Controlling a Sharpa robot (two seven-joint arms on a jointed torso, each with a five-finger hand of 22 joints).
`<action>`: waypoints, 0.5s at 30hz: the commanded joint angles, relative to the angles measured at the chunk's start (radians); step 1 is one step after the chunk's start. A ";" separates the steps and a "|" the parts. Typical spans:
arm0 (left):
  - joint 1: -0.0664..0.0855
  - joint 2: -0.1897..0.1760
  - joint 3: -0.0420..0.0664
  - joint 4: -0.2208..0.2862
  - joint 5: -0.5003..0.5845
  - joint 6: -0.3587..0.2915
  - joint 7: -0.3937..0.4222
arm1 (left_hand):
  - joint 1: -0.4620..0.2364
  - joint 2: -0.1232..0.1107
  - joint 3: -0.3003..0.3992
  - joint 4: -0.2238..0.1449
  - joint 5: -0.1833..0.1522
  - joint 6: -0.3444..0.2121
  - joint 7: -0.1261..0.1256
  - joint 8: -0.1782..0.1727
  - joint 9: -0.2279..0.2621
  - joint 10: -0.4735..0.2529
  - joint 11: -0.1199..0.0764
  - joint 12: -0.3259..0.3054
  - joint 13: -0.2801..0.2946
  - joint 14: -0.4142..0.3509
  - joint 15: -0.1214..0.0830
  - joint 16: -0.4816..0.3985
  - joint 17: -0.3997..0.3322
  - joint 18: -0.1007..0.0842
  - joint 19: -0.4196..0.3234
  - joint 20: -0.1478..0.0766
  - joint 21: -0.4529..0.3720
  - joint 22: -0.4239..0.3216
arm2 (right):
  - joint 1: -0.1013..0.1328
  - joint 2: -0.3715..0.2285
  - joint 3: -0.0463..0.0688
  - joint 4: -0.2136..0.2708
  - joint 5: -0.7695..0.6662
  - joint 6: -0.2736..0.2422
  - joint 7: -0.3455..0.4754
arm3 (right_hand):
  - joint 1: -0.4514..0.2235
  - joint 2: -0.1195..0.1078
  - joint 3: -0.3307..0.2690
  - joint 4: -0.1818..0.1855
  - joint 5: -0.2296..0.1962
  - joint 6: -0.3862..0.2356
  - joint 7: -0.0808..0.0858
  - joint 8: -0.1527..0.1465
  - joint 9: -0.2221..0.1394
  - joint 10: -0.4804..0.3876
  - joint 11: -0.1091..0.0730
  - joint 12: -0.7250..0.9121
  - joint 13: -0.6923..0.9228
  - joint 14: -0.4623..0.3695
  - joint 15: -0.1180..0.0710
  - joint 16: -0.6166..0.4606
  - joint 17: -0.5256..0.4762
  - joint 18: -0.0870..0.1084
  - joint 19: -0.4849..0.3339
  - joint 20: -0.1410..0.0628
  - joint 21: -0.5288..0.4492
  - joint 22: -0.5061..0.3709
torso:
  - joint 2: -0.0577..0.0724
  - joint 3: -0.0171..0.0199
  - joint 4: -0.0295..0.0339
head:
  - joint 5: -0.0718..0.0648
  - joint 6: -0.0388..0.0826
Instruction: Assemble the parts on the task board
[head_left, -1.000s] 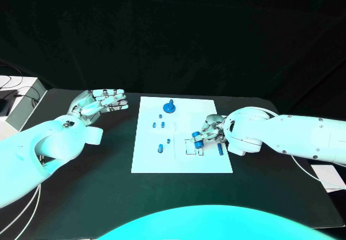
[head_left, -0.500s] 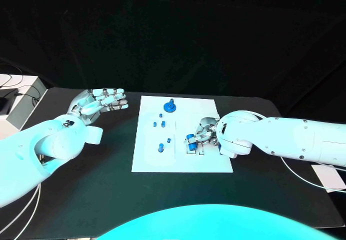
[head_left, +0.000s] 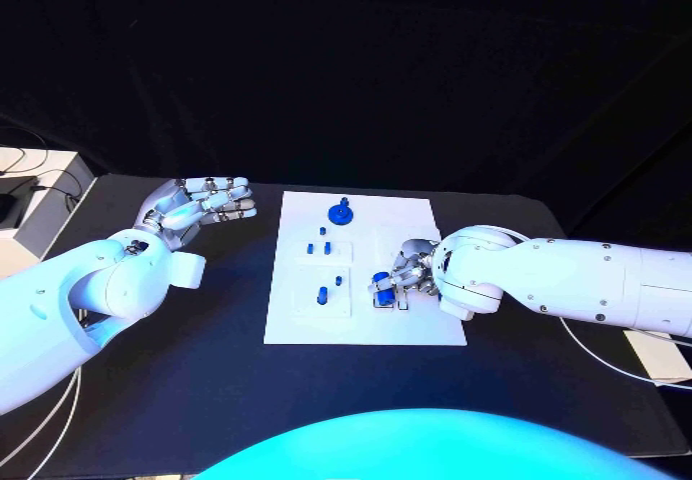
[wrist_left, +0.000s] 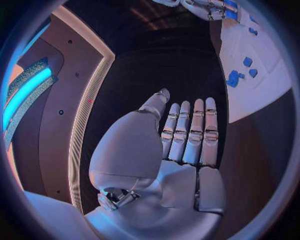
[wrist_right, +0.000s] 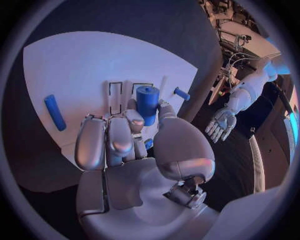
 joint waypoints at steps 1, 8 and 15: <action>-0.001 0.000 0.001 0.003 0.005 0.017 0.004 | 0.005 -0.001 0.002 0.007 0.003 0.000 0.001 0.000 -0.001 0.000 0.001 -0.001 -0.001 0.002 0.000 0.002 0.000 -0.011 0.008 -0.001 0.003 -0.001 | -0.002 0.000 -0.001 -0.003 -0.006 0.004 -0.014 | -0.002 0.010 0.022 -0.026 -0.002 0.003 -0.008 0.005 -0.002 -0.004 -0.005 -0.003 -0.001 0.005 0.002 -0.006 0.000 -0.013 0.080 0.001 0.001 0.175 | 0.000 -0.0012 0.0009 | -0.002 0.000; -0.001 0.000 0.001 0.002 0.005 0.018 0.003 | 0.005 -0.001 0.002 0.007 0.003 0.000 0.001 0.000 -0.001 0.000 0.001 -0.001 -0.001 0.002 0.000 0.002 0.000 -0.011 0.008 -0.001 0.003 -0.001 | -0.002 0.002 -0.001 -0.010 -0.013 0.005 -0.017 | -0.005 0.009 0.019 -0.023 -0.012 0.003 -0.008 0.005 -0.002 -0.004 -0.005 -0.003 -0.002 0.005 0.002 -0.006 0.000 -0.013 0.080 0.001 0.001 0.175 | 0.000 -0.0019 0.0019 | -0.002 0.000; -0.001 0.000 0.001 0.002 0.005 0.019 0.002 | 0.005 -0.002 0.000 0.009 0.003 0.000 0.001 0.000 -0.001 -0.001 0.001 -0.002 -0.001 0.002 0.000 0.002 0.000 -0.011 0.008 -0.001 0.003 -0.002 | -0.003 0.007 -0.001 -0.021 -0.018 0.012 -0.020 | -0.009 0.004 0.015 -0.019 -0.035 0.002 -0.008 0.005 -0.002 -0.005 -0.004 -0.004 -0.003 0.005 0.003 -0.009 -0.001 -0.012 0.080 0.001 -0.001 0.175 | 0.000 -0.0027 0.0042 | -0.004 0.000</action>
